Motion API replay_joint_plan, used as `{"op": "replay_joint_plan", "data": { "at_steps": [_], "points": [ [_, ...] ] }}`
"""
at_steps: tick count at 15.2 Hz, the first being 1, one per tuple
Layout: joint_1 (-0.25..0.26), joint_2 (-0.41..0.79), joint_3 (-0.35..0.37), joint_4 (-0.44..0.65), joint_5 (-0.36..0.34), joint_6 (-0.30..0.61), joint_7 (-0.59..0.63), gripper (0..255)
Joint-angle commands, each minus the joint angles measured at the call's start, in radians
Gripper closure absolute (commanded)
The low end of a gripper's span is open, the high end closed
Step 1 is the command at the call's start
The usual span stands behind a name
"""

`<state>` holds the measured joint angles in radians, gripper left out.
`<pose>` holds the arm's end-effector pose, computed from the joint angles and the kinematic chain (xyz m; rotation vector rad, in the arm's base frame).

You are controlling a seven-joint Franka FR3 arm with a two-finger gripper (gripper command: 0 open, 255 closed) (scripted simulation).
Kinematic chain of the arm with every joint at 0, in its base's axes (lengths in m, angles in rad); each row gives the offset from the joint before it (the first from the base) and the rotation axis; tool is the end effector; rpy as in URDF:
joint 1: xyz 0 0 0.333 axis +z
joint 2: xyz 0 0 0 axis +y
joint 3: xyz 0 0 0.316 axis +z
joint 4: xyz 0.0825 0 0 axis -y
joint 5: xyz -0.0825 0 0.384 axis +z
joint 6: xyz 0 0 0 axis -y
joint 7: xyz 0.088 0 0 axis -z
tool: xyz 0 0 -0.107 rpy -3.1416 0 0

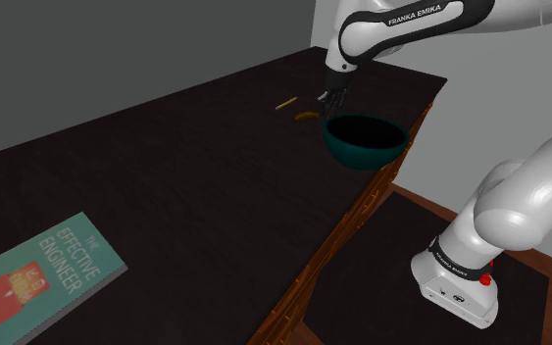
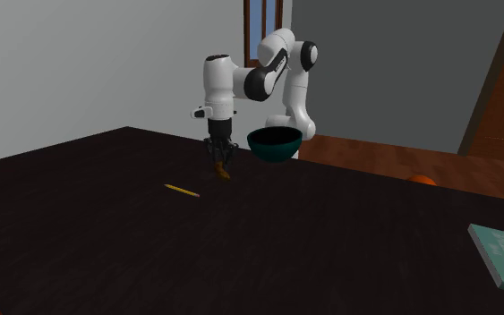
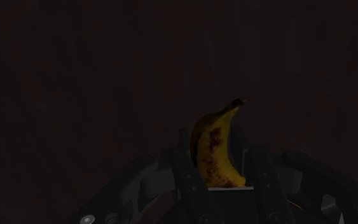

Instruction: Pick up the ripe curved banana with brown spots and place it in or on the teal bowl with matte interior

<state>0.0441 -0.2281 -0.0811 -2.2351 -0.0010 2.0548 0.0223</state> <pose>0.4845 -0.0195 0.4690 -3.1223 0.0893 -0.0737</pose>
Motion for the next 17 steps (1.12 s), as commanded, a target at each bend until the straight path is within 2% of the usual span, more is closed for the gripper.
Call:
{"op": "replay_joint_plan", "data": {
  "at_steps": [1, 7, 17],
  "points": [
    [0.000, 0.001, 0.001, -0.001, 0.001, 0.000, 0.000, 255],
    [0.001, 0.001, 0.001, -0.001, 0.001, 0.000, 0.000, 255],
    [0.001, -0.025, 0.003, 0.109, -0.001, -0.136, 0.003, 255]
  ]
}}
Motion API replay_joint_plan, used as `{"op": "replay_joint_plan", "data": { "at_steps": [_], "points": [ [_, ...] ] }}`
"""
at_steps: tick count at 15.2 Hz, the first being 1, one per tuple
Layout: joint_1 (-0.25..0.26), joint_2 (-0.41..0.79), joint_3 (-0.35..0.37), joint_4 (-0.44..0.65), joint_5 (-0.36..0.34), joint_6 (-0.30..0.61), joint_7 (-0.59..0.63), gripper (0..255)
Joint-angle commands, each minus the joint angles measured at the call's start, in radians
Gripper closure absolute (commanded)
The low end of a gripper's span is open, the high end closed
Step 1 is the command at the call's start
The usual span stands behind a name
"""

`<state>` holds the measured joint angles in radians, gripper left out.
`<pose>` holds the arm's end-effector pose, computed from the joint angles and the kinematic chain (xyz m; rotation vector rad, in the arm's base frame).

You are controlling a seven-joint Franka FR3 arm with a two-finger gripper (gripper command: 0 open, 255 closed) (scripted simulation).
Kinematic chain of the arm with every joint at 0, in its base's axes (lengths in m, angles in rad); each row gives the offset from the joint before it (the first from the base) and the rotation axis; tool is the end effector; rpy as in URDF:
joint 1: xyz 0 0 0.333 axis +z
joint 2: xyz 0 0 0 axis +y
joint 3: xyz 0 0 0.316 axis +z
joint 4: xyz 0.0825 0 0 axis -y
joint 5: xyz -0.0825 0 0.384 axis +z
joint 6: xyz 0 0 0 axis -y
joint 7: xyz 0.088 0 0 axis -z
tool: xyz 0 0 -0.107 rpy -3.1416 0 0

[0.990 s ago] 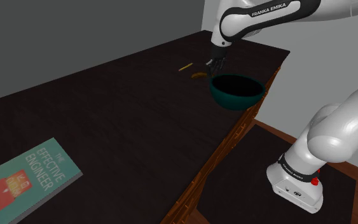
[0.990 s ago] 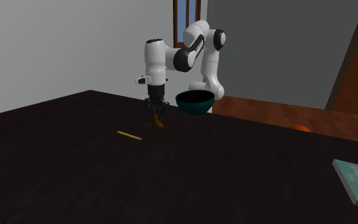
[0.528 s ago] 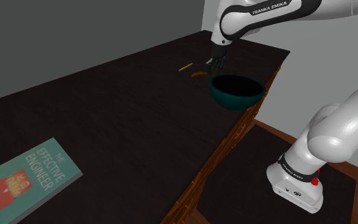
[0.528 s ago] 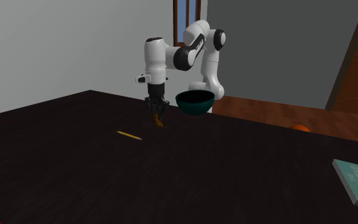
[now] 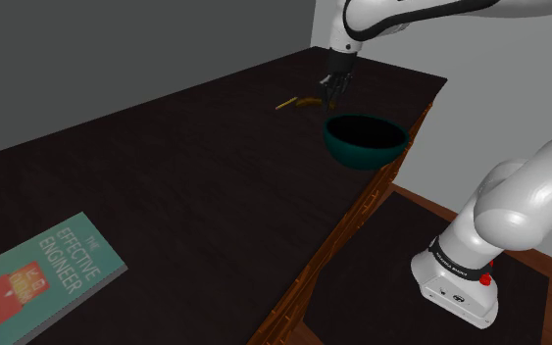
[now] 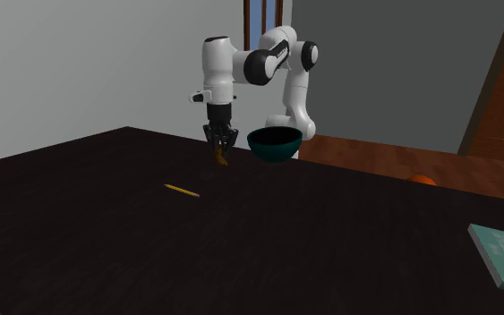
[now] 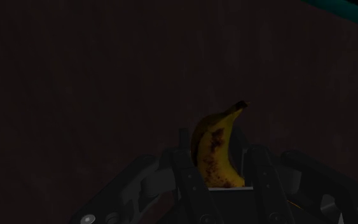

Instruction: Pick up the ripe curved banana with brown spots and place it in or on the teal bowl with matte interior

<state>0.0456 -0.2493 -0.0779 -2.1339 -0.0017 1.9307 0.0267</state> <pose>0.4853 -0.0182 0.5163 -3.1220 0.0882 -0.0709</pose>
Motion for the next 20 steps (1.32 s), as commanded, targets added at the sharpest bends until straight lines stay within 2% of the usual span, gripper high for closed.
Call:
{"op": "replay_joint_plan", "data": {
  "at_steps": [1, 20],
  "points": [
    [0.000, -0.005, 0.000, 0.020, 0.000, -0.025, -0.001, 255],
    [0.001, 0.010, 0.001, 0.292, 0.001, -0.282, 0.002, 255]
  ]
}}
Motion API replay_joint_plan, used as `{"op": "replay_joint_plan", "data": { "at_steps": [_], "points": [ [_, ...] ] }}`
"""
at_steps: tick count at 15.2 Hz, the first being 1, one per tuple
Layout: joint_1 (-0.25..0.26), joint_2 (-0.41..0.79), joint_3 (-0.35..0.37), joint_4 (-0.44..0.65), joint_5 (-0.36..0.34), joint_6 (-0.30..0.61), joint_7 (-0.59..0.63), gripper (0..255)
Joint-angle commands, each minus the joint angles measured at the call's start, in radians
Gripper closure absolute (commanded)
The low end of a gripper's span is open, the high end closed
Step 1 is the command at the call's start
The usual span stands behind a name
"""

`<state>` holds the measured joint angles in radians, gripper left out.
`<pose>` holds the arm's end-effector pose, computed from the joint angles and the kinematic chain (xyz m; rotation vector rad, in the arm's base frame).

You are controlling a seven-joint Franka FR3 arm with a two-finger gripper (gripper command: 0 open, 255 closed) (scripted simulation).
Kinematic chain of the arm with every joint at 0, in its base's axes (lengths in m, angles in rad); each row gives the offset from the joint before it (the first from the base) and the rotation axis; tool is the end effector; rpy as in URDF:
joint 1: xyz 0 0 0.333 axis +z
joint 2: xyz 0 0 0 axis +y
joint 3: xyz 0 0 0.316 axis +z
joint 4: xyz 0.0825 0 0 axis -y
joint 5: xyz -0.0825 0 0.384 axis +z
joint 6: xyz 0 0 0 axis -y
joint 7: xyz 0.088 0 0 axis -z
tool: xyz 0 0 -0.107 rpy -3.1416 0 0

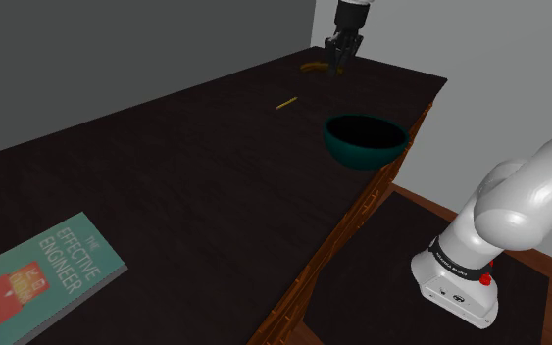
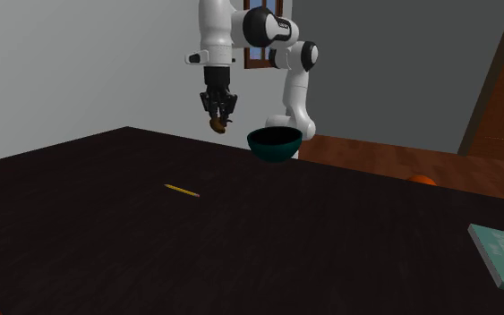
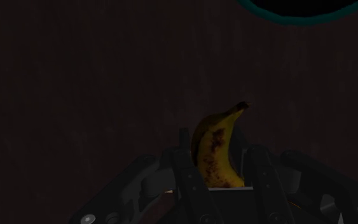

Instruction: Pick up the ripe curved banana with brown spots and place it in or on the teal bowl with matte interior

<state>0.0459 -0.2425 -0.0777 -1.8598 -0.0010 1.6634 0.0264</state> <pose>0.4843 -0.0198 0.6209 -3.1220 0.0879 -0.0709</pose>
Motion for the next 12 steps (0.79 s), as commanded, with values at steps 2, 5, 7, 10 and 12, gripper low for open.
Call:
{"op": "replay_joint_plan", "data": {
  "at_steps": [2, 5, 7, 10, 12],
  "points": [
    [0.001, 0.010, 0.001, 0.052, 0.001, -0.042, 0.002, 255],
    [0.007, -0.066, 0.014, -0.021, -0.002, -0.045, 0.021, 255],
    [0.012, -0.142, 0.028, -0.091, -0.002, -0.050, 0.041, 255],
    [0.019, -0.253, 0.050, -0.186, 0.002, -0.067, 0.070, 255],
    [0.024, -0.326, 0.066, -0.242, 0.008, -0.083, 0.089, 255]
  ]
}}
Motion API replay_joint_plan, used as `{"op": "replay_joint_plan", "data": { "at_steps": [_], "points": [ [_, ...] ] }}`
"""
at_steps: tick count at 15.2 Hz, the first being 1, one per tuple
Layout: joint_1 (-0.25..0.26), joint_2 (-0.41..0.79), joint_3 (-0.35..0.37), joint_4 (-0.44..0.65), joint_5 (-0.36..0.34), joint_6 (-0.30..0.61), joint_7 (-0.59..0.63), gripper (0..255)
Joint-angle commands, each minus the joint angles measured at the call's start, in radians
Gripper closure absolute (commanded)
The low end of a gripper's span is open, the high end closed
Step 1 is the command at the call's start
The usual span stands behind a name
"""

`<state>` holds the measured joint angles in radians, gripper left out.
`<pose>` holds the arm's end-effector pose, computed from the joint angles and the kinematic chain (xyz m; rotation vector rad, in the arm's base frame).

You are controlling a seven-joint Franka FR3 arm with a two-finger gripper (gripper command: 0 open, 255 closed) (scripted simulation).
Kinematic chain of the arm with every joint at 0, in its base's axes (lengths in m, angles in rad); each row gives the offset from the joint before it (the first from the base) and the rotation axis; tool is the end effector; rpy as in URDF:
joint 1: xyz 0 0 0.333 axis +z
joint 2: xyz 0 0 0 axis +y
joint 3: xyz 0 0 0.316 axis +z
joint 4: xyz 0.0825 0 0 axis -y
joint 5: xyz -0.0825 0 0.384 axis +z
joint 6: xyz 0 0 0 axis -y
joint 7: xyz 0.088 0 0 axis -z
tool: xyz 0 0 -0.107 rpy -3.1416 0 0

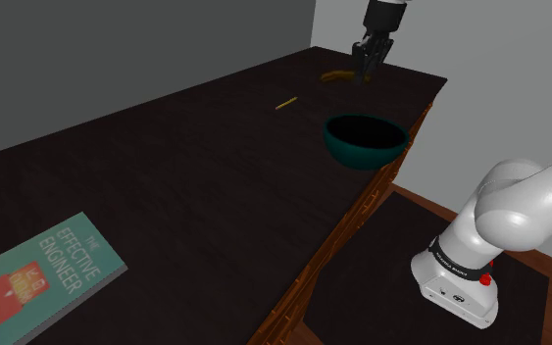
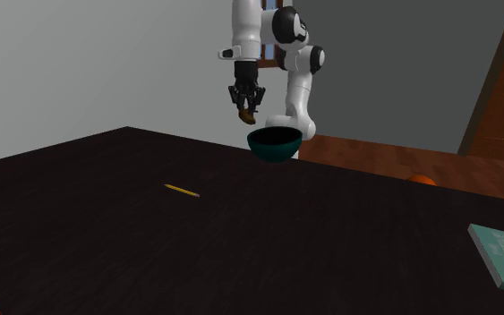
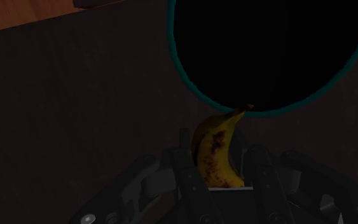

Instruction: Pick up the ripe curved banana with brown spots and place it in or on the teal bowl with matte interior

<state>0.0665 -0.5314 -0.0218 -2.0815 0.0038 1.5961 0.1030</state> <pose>0.3858 0.0155 0.6348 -3.1214 0.0867 -0.0697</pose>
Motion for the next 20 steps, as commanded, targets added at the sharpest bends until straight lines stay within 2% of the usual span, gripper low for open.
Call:
{"op": "replay_joint_plan", "data": {
  "at_steps": [1, 7, 20],
  "points": [
    [0.006, -0.073, 0.018, -0.047, 0.007, -0.026, 0.023, 255],
    [0.029, -0.307, 0.075, -0.189, 0.046, -0.116, 0.091, 255],
    [0.032, -0.367, 0.081, -0.403, 0.052, 0.037, 0.088, 255]
  ]
}}
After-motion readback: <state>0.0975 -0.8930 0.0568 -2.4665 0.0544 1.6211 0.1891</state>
